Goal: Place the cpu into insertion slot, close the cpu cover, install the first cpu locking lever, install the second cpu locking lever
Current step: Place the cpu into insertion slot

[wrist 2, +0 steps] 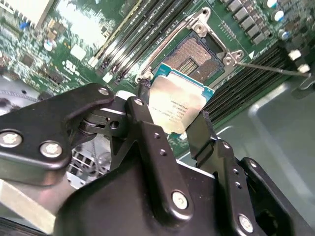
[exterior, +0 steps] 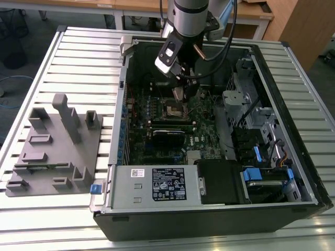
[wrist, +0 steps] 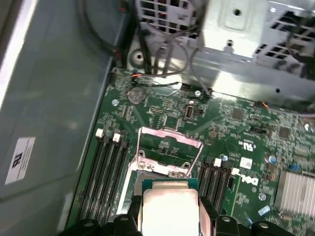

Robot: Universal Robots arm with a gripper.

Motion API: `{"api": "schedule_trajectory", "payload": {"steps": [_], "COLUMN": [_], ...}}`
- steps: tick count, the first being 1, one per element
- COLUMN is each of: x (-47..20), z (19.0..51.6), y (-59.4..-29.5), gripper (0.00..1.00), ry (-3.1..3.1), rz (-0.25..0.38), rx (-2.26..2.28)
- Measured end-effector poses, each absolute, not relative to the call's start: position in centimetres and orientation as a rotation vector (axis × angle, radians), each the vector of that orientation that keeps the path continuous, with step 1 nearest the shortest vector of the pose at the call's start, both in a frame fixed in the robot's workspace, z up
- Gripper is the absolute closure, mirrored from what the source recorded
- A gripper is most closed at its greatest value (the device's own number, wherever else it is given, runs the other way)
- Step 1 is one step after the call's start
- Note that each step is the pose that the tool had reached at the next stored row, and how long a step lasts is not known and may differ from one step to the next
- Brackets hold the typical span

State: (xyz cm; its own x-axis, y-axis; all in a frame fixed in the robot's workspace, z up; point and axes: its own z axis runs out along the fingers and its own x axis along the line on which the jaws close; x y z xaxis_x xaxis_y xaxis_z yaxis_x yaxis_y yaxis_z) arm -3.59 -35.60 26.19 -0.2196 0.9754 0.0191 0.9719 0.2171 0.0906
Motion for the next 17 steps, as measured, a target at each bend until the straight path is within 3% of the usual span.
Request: {"api": "schedule_trajectory", "payload": {"steps": [17], "x": [-3.59], "z": [26.08], "y": [-35.6], "gripper": [0.46], "ry": [2.303], "rz": [0.125], "rx": [2.064]}}
